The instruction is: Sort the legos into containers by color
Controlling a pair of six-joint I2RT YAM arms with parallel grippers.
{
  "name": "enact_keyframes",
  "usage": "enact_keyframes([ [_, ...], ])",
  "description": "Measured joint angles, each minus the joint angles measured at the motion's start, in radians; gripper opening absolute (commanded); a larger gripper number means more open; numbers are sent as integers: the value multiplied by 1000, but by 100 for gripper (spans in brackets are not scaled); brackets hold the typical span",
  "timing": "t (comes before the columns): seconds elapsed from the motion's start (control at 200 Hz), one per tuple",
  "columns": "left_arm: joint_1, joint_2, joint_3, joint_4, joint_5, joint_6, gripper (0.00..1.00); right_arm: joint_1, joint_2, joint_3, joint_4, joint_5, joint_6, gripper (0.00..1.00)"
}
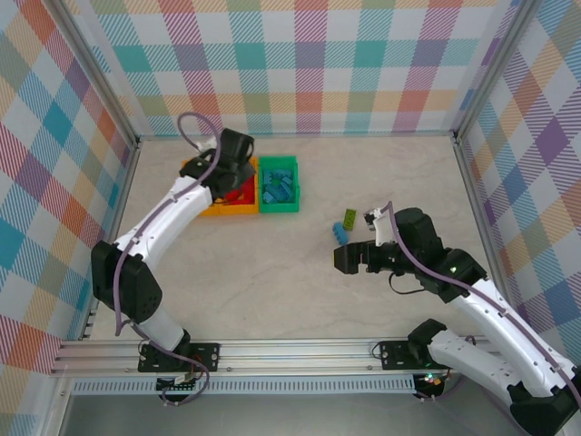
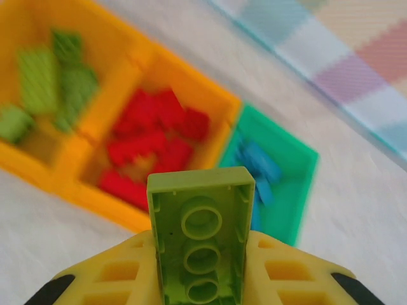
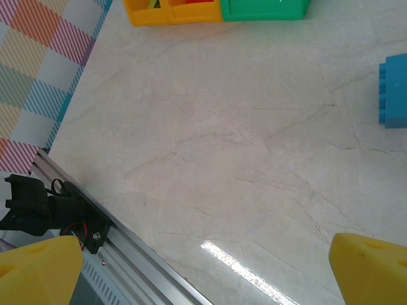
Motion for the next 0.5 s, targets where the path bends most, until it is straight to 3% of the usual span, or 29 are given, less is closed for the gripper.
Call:
enact_keyframes([
  [0.215, 196, 144, 32, 16, -31, 132, 28, 0, 4, -20, 7, 0, 38, 100],
  [0.375, 280, 270, 50, 22, -3, 190, 34, 0, -10, -27, 2, 0, 55, 100],
  [0.5, 311, 337, 95, 22, 34, 205, 58, 0, -12, -27, 2, 0, 64, 100],
])
